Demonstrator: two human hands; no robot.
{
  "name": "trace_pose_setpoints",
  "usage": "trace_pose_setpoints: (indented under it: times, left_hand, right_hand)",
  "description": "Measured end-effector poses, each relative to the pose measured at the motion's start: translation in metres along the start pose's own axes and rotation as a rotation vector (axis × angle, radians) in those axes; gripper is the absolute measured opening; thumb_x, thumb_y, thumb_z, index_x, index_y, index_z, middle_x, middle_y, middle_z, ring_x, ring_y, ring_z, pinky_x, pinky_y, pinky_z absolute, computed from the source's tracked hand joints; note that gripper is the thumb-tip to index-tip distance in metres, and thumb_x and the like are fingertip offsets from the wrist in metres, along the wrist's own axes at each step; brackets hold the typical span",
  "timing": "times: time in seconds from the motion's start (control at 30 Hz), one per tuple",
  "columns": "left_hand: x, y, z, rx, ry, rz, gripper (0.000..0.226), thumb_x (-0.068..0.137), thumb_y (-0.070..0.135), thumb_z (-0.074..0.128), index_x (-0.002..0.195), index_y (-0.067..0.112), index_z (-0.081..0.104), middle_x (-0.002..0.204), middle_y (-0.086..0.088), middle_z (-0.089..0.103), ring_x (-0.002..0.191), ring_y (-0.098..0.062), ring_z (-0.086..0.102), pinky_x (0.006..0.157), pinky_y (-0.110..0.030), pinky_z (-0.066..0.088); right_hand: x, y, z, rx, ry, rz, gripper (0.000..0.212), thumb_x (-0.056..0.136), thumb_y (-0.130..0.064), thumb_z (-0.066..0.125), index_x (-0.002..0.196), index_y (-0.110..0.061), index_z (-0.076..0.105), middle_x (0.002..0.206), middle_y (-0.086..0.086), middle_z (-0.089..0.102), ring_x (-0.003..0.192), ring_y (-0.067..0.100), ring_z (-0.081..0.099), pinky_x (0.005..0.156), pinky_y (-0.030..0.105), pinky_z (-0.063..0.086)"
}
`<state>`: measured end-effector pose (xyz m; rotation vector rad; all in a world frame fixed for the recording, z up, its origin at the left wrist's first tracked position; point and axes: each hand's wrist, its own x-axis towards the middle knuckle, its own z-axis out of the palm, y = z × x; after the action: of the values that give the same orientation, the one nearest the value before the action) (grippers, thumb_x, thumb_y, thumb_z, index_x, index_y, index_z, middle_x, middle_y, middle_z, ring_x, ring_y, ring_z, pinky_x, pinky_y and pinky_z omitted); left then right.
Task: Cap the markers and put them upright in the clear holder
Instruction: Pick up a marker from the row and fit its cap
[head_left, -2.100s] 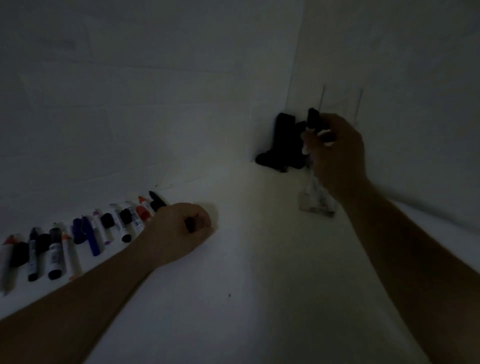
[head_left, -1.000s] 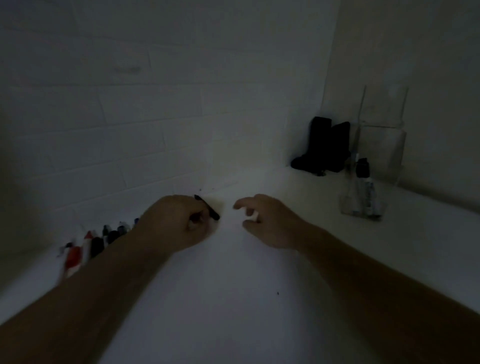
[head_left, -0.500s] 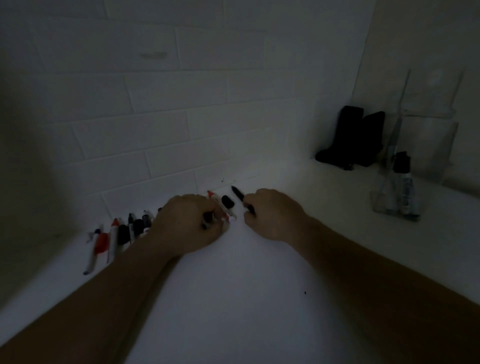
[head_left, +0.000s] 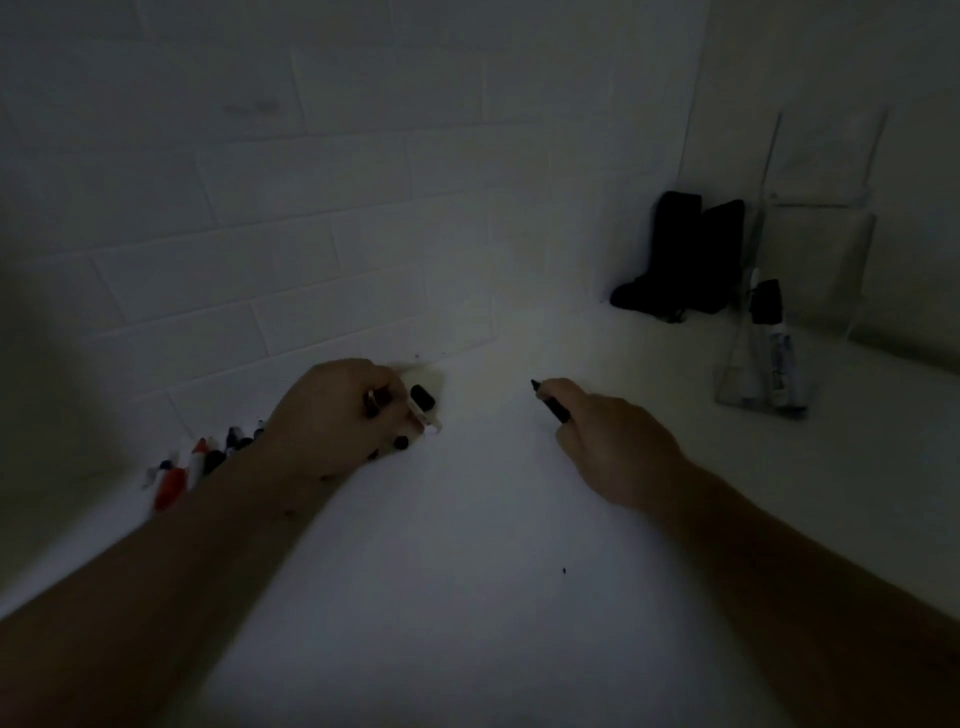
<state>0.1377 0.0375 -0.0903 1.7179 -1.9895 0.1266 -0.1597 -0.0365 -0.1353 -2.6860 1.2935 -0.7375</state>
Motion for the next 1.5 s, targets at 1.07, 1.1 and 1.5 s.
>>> trace_pose_setpoints:
  times: [1.07, 1.1, 1.5]
  left_hand:
    - [0.116, 0.02, 0.03, 0.107, -0.632, 0.011, 0.041, 0.083, 0.003, 0.072, 0.106, 0.037, 0.069, 0.103, 0.019, 0.058, 0.095, -0.011, 0.063, 0.057, 0.003, 0.04]
    - [0.115, 0.02, 0.027, 0.12, -0.668, 0.014, 0.046, 0.081, 0.006, 0.077, 0.105, 0.043, 0.066, 0.103, 0.022, 0.057, 0.095, -0.008, 0.062, 0.059, 0.003, 0.041]
    - [0.059, 0.096, 0.045, -0.172, -0.088, -0.008, 0.029, 0.087, 0.029, 0.073, 0.116, 0.028, 0.069, 0.103, 0.009, 0.063, 0.091, -0.009, 0.06, 0.08, -0.022, 0.041]
  right_hand:
    - [0.003, 0.008, -0.002, 0.437, 0.114, 0.187, 0.061, 0.103, -0.036, 0.043, 0.154, -0.041, 0.009, 0.066, -0.009, 0.049, 0.06, 0.012, 0.053, 0.061, 0.036, 0.048]
    - [0.003, 0.009, -0.002, 0.435, 0.109, 0.189, 0.061, 0.103, -0.037, 0.043, 0.153, -0.042, 0.008, 0.067, -0.008, 0.05, 0.061, 0.013, 0.055, 0.063, 0.038, 0.05]
    - [0.01, 0.03, -0.003, 0.209, 0.257, 0.212, 0.032, 0.101, -0.016, 0.045, 0.131, -0.021, 0.053, 0.103, 0.006, 0.056, 0.09, 0.022, 0.055, 0.08, 0.038, 0.049]
